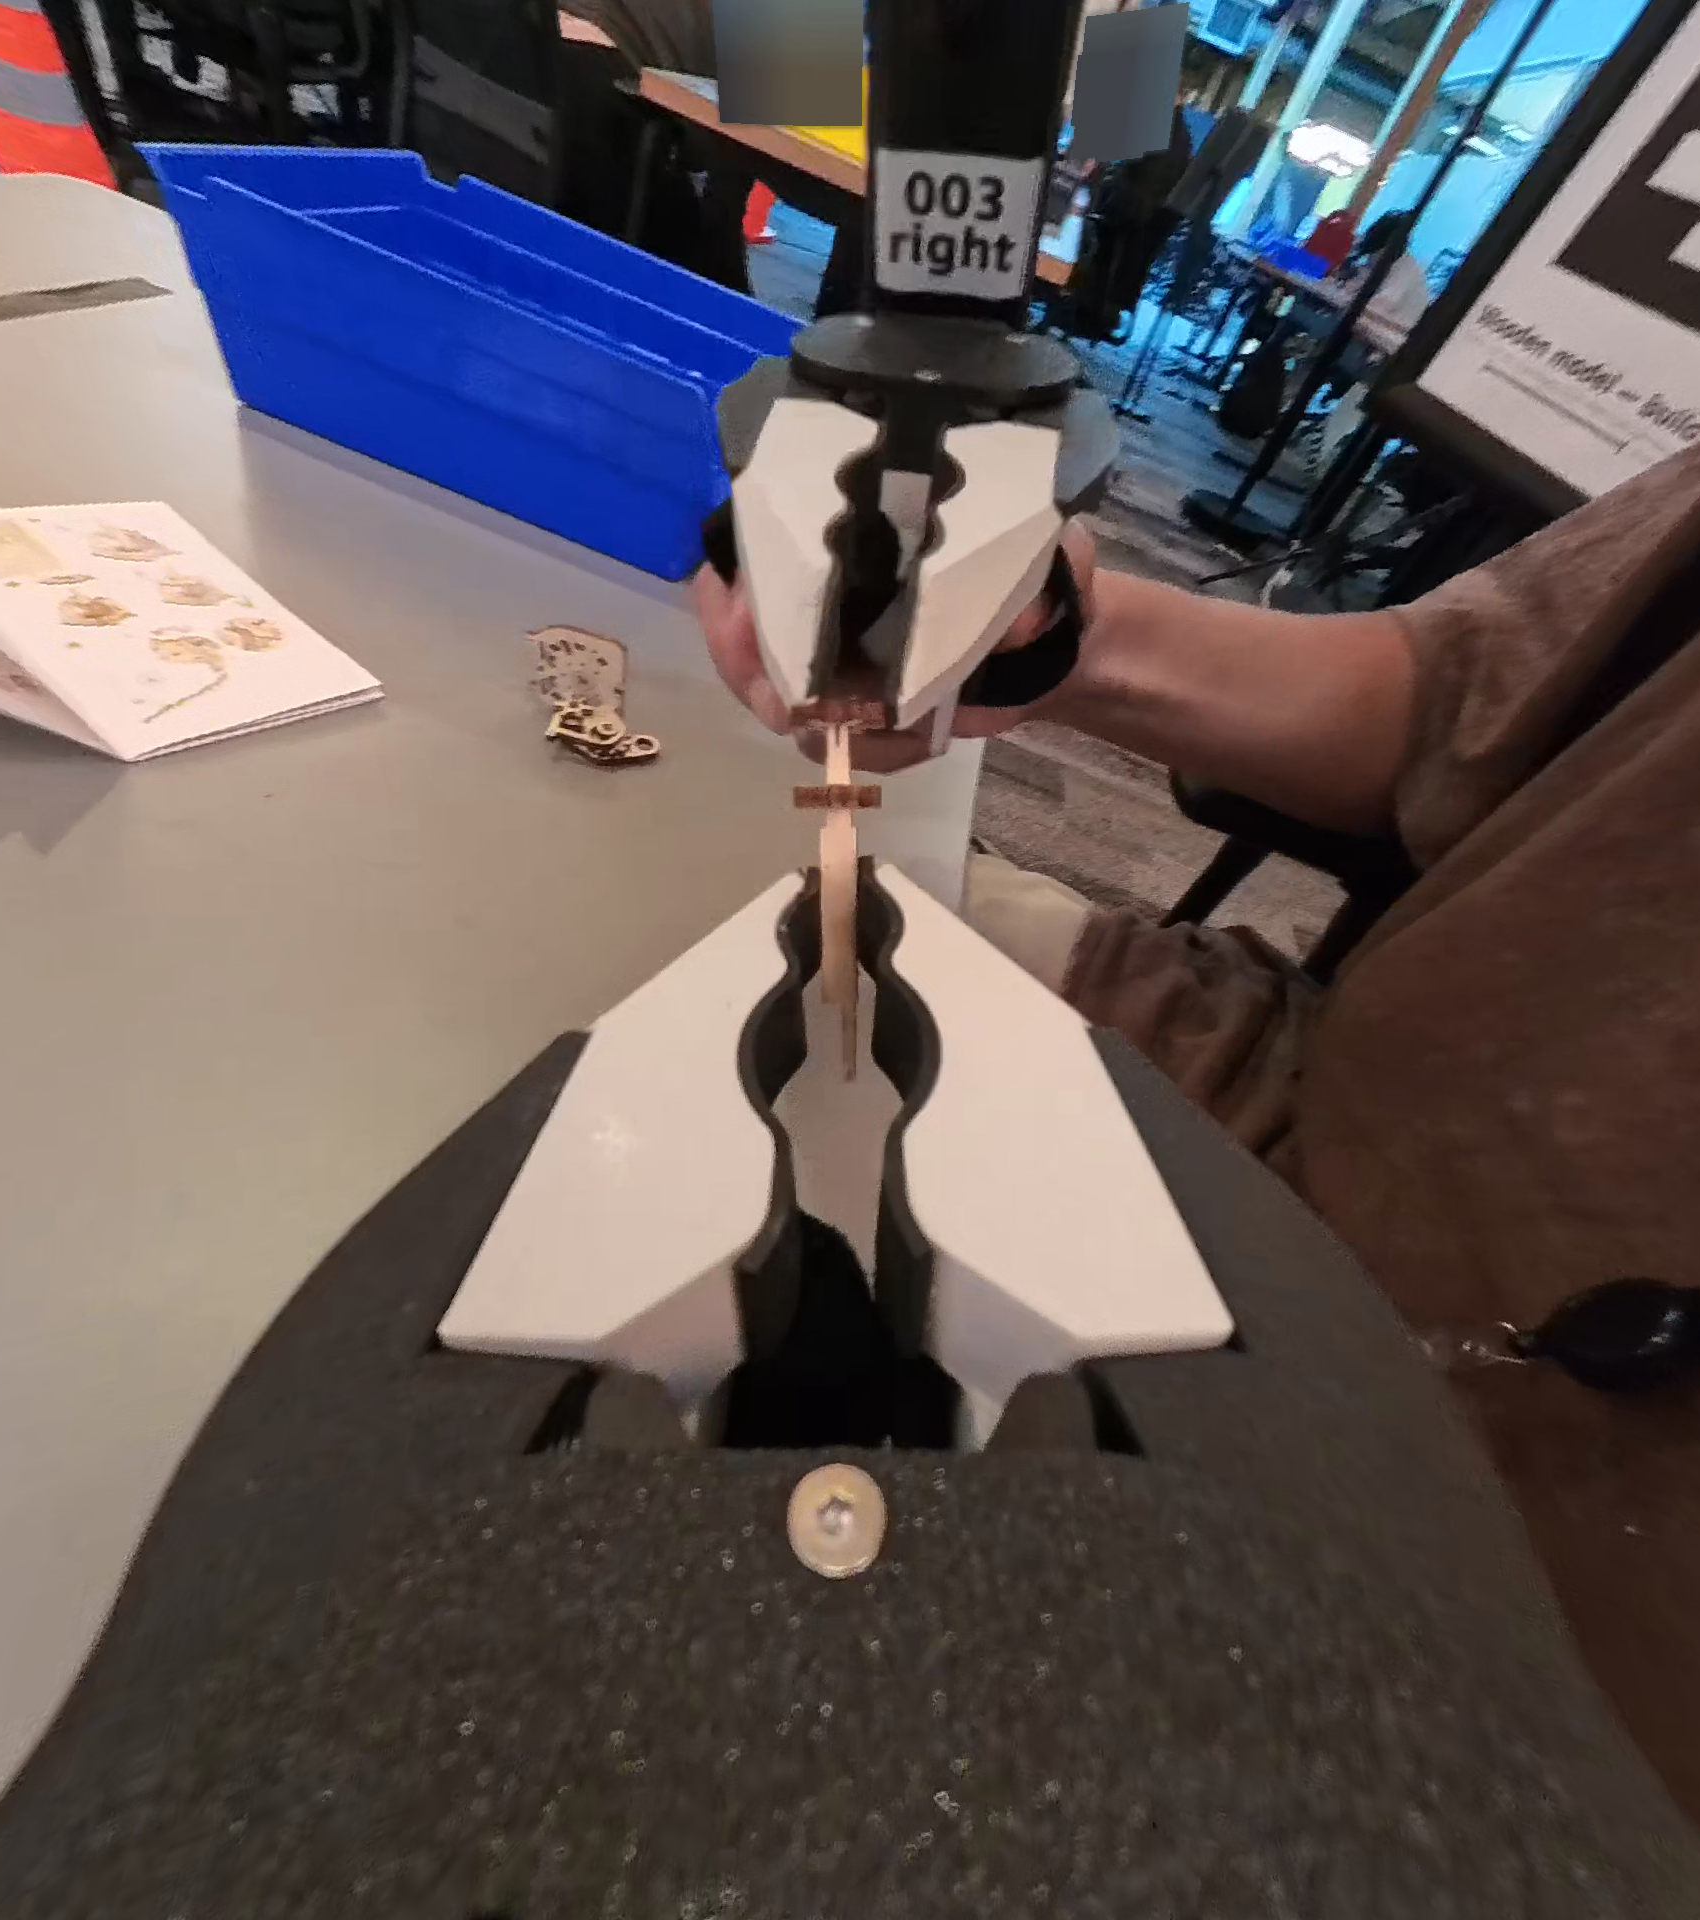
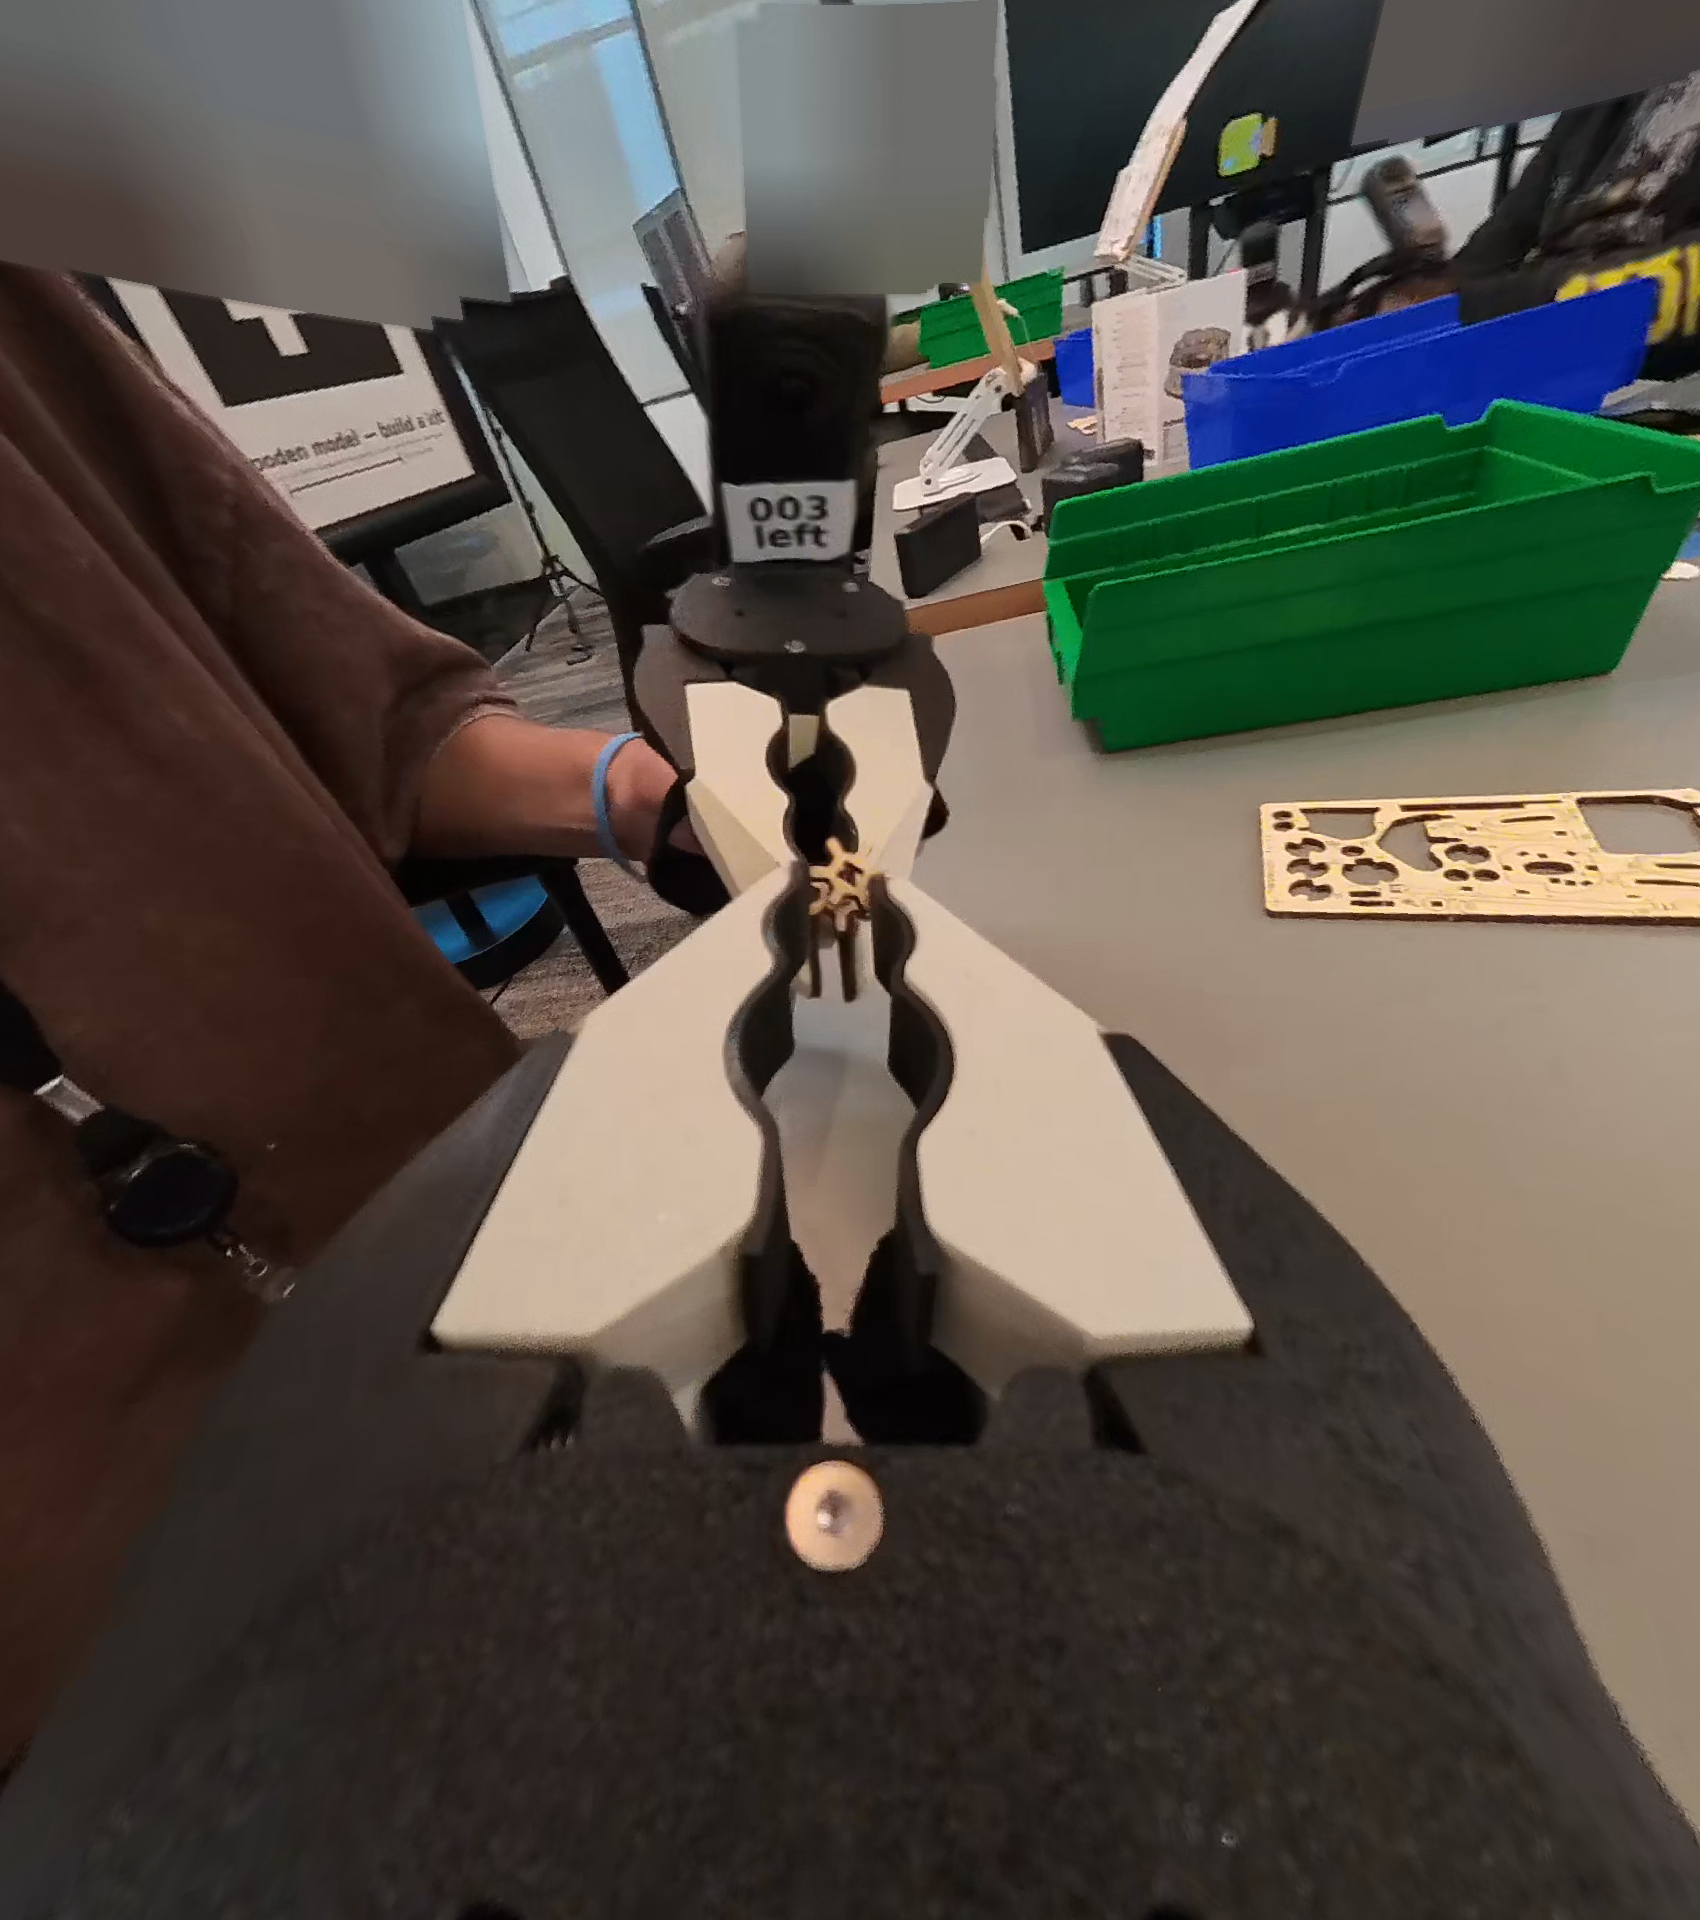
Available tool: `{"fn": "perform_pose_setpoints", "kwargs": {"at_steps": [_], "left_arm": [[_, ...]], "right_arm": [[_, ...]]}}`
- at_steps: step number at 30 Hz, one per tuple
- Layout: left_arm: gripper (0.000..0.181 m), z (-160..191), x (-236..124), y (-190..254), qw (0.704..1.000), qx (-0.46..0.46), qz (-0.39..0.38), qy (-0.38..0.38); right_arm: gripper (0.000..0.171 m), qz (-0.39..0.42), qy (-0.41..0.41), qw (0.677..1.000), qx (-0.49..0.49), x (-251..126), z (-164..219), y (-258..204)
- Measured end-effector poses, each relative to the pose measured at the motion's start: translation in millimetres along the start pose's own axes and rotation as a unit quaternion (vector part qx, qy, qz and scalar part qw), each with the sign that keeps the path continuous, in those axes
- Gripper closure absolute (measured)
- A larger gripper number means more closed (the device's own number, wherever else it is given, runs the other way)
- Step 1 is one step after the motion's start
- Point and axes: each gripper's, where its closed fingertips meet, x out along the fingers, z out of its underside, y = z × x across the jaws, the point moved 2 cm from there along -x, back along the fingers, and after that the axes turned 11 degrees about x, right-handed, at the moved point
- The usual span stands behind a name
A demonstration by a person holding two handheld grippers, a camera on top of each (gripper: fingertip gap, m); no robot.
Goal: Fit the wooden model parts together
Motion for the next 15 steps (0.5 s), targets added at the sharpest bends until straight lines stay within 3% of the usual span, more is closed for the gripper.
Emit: {"fn": "perform_pose_setpoints", "kwargs": {"at_steps": [4, 15], "left_arm": [[0.177, 1.1, 1.5, 11.9, 0.998, -0.023, 0.058, 0.001], [0.177, 7.0, 3.3, 22.9, 0.993, -0.046, 0.112, -0.012]], "right_arm": [[0.161, -0.035, -0.022, 0.999, -0.008, -1.8, 4.5, -8.7], [0.161, -0.066, -0.051, 0.996, -0.023, -2.4, 13.5, -15.3]]}}
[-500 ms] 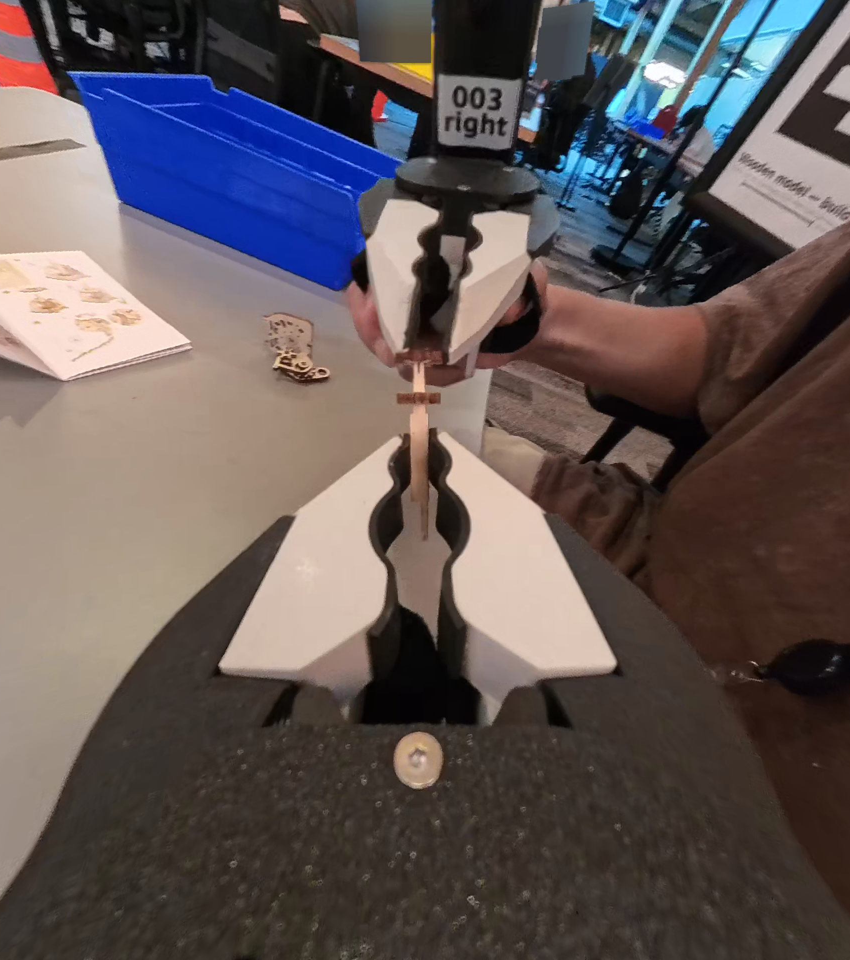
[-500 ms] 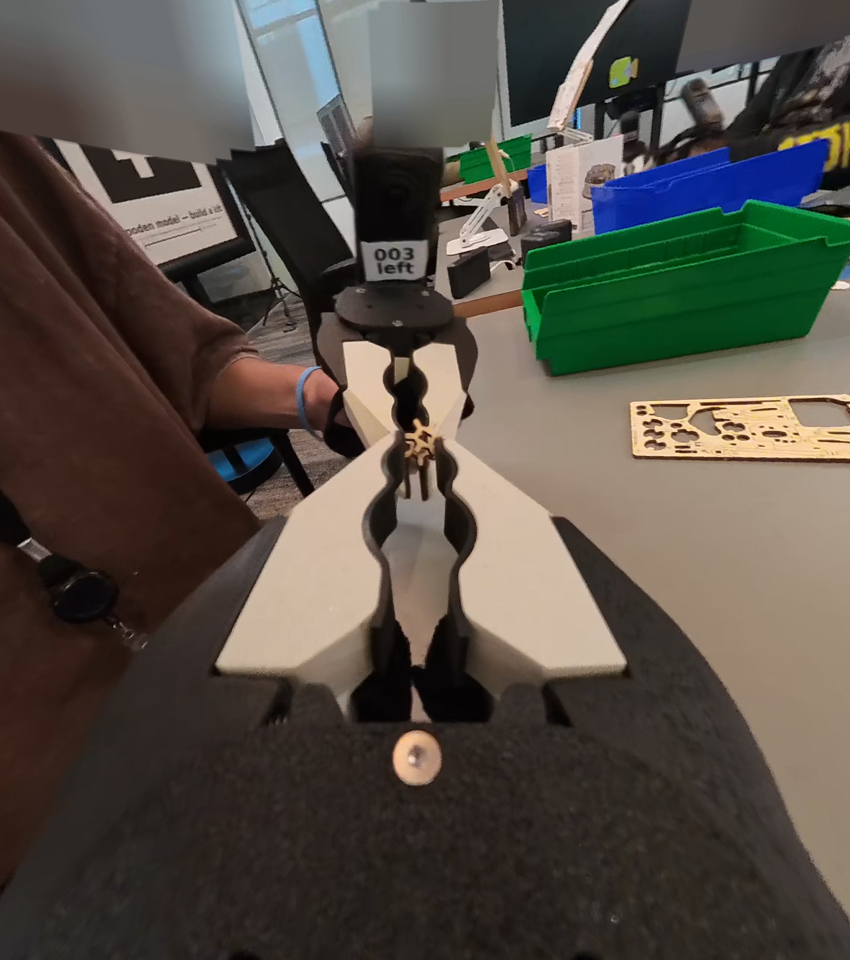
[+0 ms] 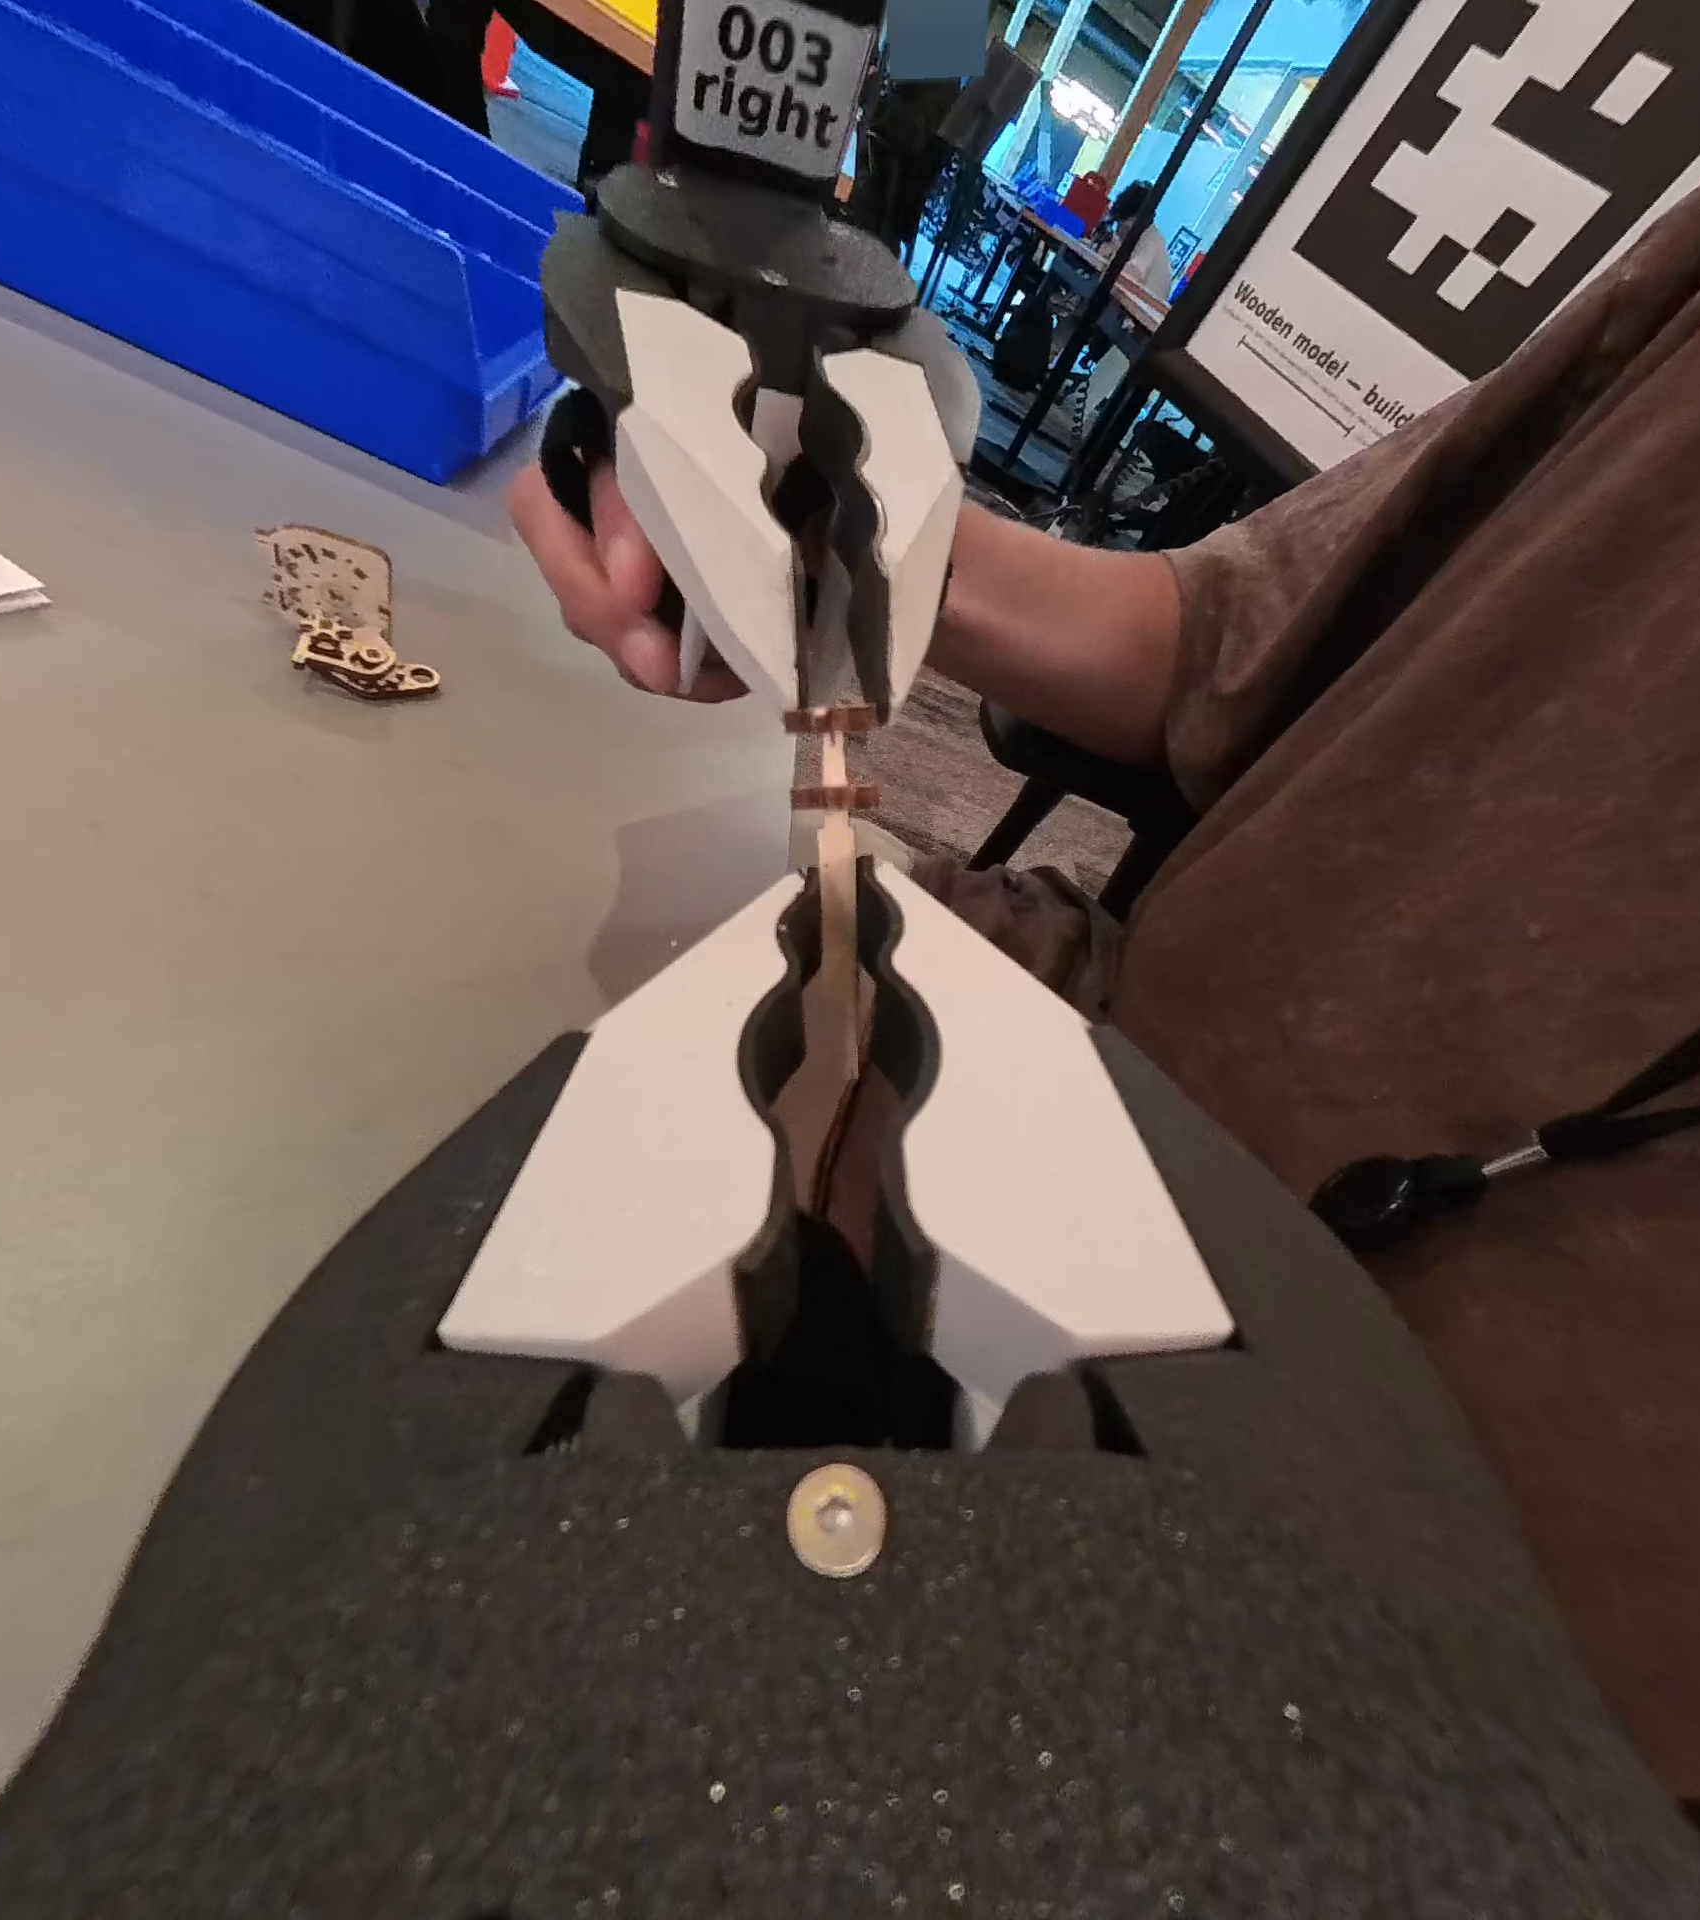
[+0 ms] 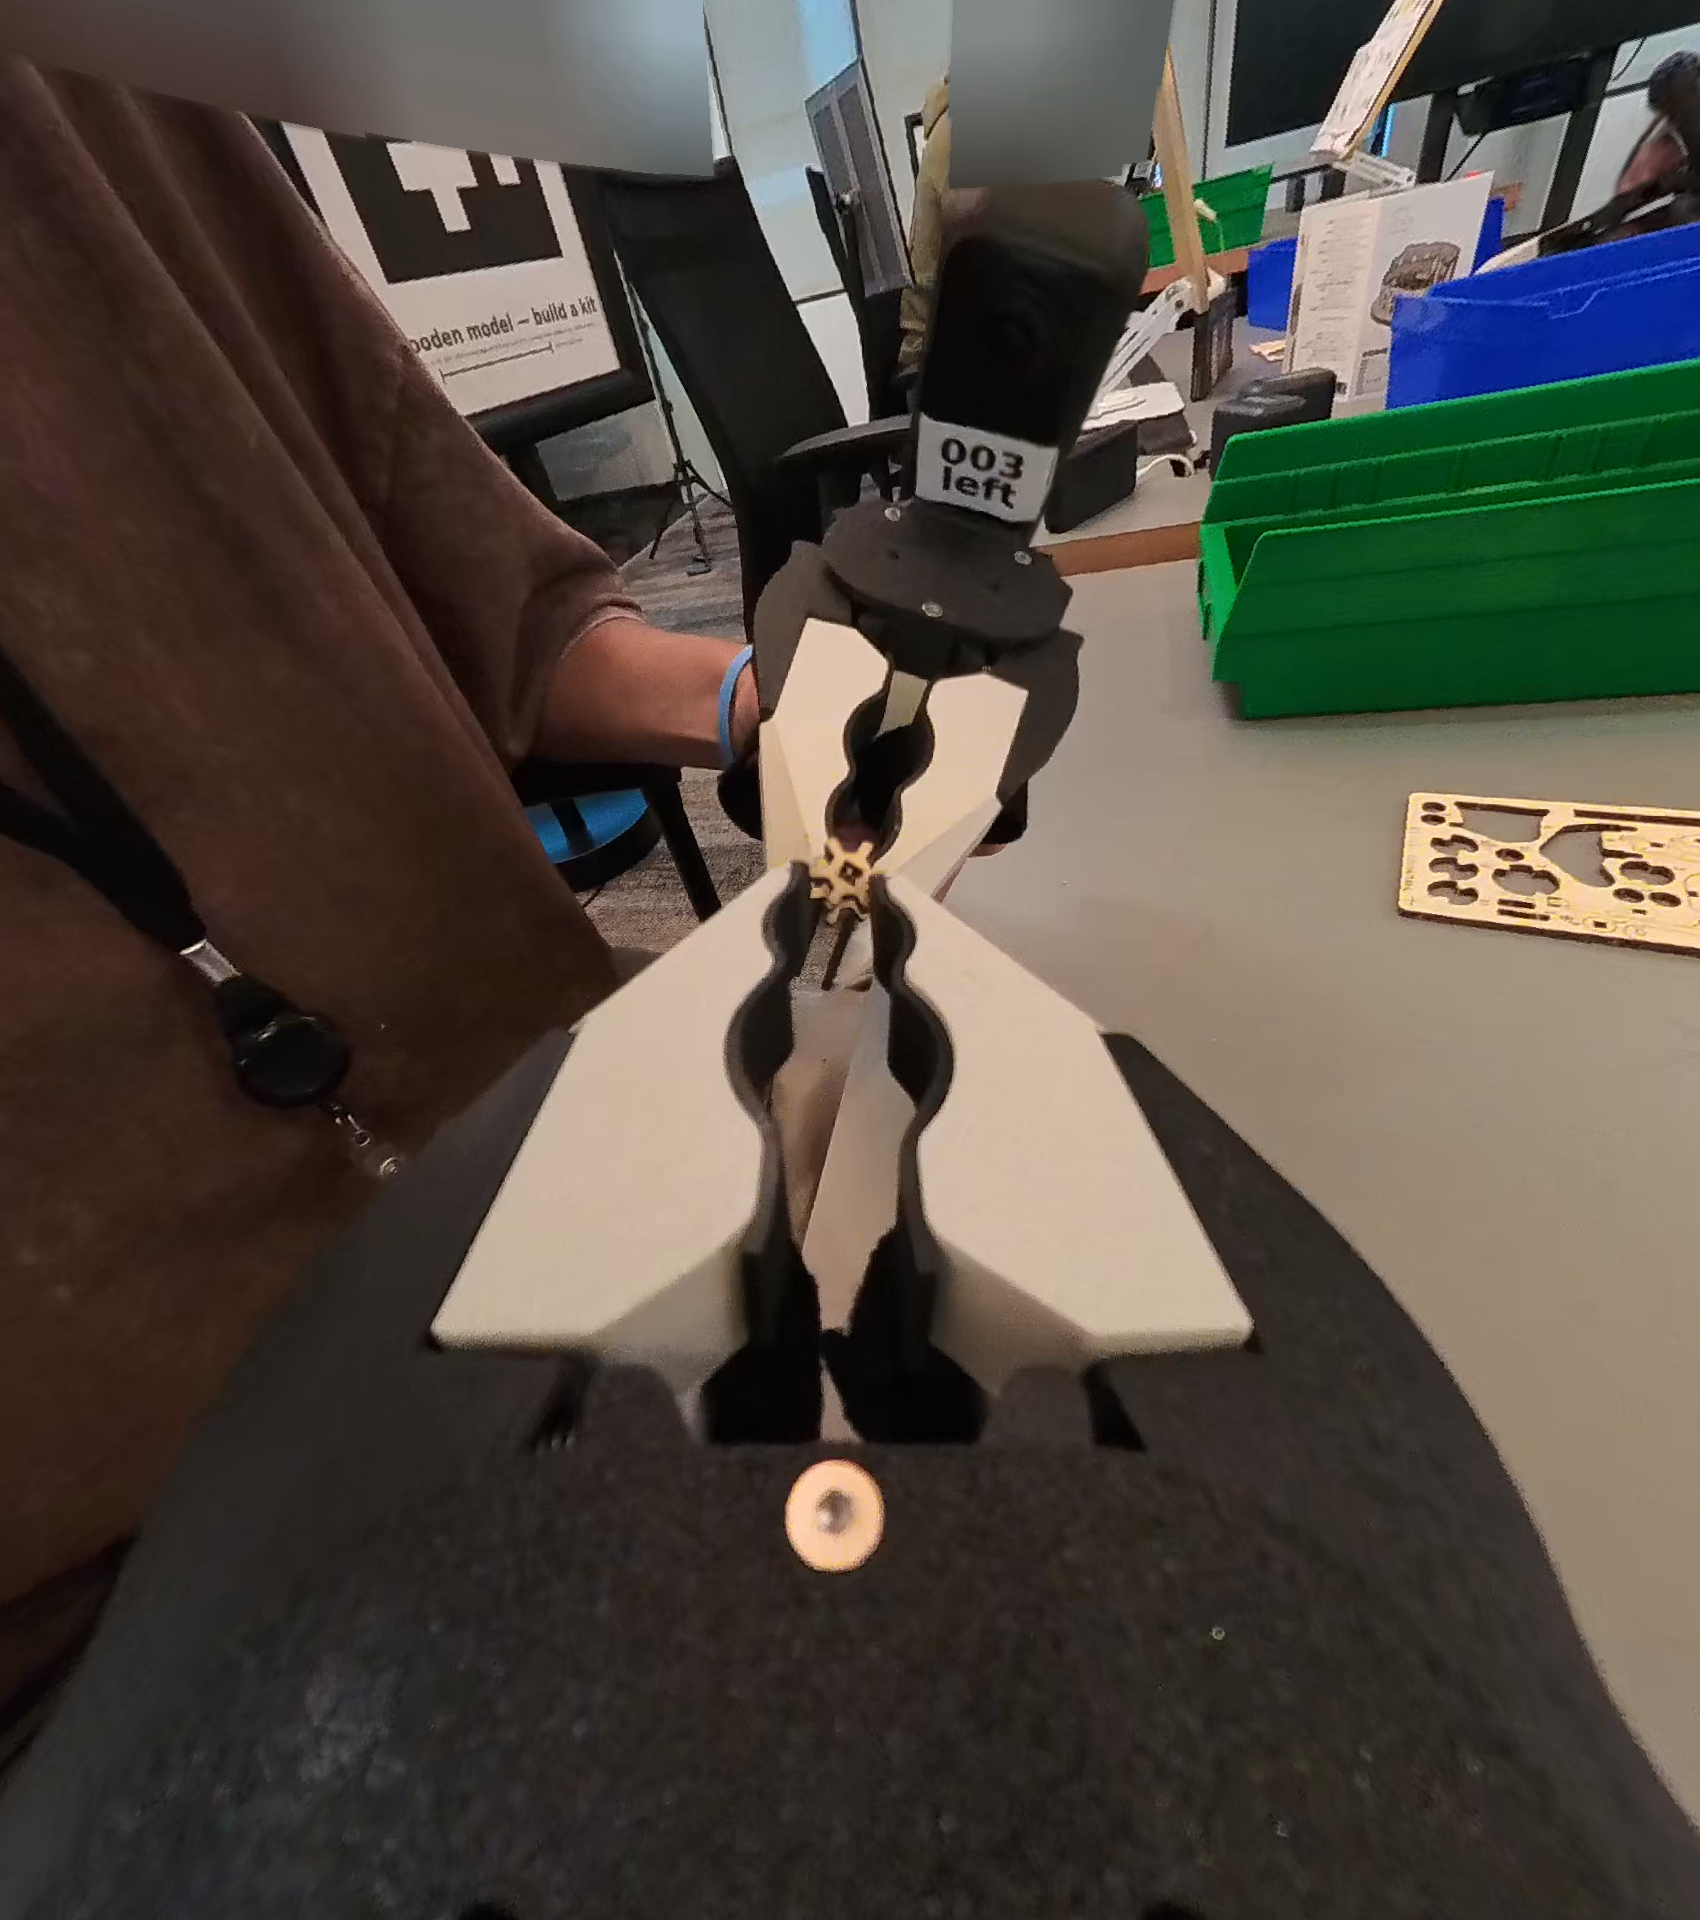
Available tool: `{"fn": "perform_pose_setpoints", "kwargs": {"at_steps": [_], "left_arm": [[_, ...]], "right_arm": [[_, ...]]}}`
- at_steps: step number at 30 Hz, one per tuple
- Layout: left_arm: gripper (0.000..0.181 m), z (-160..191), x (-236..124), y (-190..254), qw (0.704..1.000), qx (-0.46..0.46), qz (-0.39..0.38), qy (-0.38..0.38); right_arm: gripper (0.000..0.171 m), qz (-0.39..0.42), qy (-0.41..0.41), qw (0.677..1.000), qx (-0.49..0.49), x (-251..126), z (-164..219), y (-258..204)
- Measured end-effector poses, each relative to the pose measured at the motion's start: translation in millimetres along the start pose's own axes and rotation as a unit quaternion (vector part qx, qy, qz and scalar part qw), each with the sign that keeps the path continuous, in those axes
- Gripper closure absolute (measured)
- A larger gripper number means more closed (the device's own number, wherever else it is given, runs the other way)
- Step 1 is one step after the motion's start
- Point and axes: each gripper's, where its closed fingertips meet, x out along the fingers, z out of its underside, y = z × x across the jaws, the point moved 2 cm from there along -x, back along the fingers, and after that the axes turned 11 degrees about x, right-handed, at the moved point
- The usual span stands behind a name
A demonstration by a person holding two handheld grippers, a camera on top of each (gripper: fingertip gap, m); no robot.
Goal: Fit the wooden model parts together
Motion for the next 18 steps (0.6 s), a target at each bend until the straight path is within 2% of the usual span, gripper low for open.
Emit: {"fn": "perform_pose_setpoints", "kwargs": {"at_steps": [7, 18], "left_arm": [[0.178, -1.5, 0.3, 8.9, 0.996, -0.051, 0.066, 0.021], [0.178, -5.7, -1.6, 8.8, 0.995, -0.064, 0.073, 0.038]], "right_arm": [[0.161, -0.015, -0.008, 1.000, -0.011, 3.4, 1.7, -7.0], [0.160, -0.012, 0.002, 1.000, -0.010, 8.1, 0.3, -7.6]]}}
